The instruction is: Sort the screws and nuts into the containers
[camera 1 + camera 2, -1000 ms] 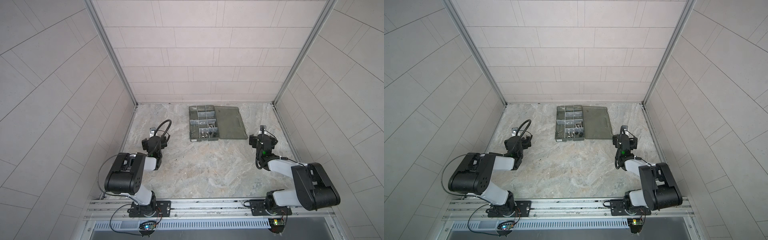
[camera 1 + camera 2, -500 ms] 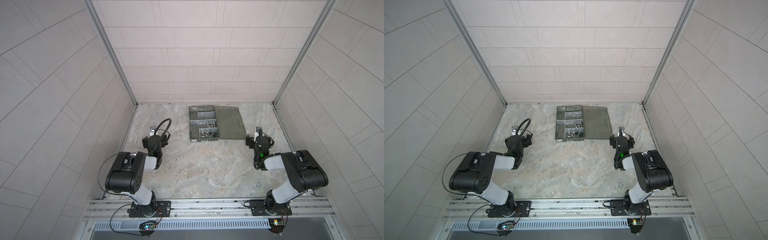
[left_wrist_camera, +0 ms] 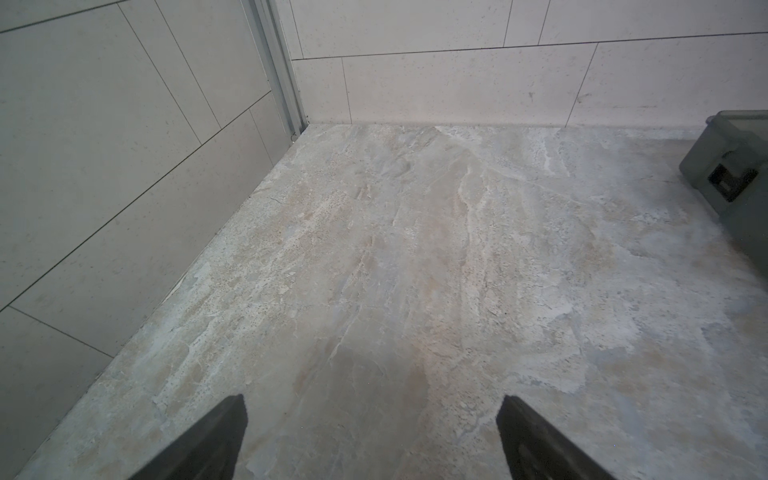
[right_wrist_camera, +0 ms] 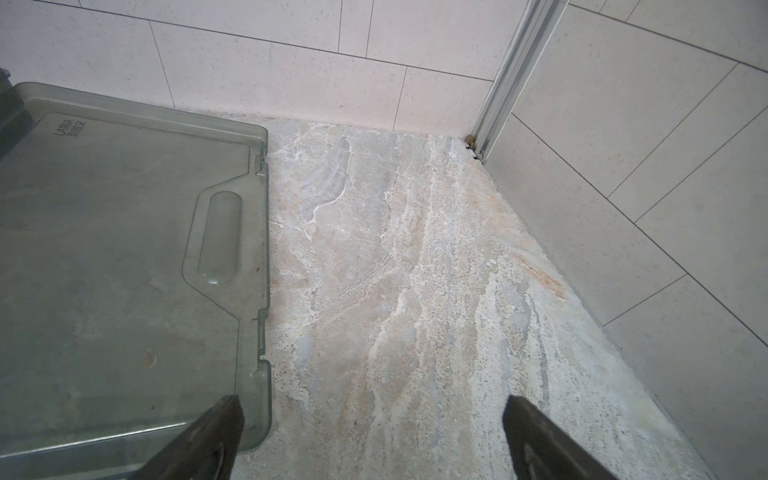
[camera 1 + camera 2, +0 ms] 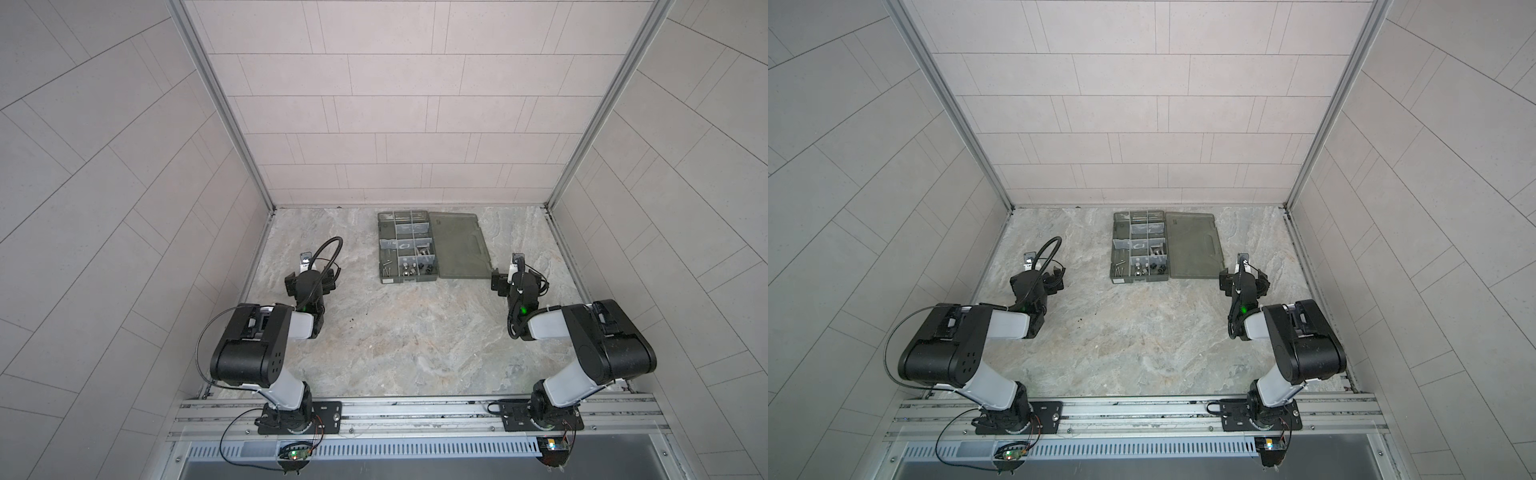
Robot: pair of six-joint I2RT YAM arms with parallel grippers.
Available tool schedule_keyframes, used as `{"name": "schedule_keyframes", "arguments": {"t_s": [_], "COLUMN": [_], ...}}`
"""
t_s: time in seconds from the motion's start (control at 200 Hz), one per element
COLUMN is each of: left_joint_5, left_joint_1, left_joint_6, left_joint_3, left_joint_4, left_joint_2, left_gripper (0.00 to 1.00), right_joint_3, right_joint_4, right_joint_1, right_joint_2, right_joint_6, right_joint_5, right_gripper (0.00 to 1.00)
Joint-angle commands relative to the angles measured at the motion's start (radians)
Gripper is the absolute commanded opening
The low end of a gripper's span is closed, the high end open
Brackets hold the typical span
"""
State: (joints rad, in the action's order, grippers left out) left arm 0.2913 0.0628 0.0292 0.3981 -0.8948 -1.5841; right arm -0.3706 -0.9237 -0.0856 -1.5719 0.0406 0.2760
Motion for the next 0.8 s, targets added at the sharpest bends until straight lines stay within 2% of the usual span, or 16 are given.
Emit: {"name": "schedule_keyframes", "arguments": {"t_s": [0.0, 0.796], "left_joint_5": [-0.004, -0.004], "left_joint_1": [-0.006, -0.004], "left_joint_6": [-0.001, -0.002], "left_joint_3": [-0.008, -0.007], "left_joint_4": [-0.041, -0.040], "left_joint_2": [-0.003, -0.005], "left_gripper": [1.00, 1.00], "right_joint_3": [0.000, -0.007], "right_joint_4": [-0.020, -0.011], "right_joint_1": [0.003, 0.003], "right_joint_2": [0.001, 0.000], "right_joint_6": [-0.015, -0.016], "right_joint_5": [0.002, 0.000], "right_gripper": [0.99, 0.99]}}
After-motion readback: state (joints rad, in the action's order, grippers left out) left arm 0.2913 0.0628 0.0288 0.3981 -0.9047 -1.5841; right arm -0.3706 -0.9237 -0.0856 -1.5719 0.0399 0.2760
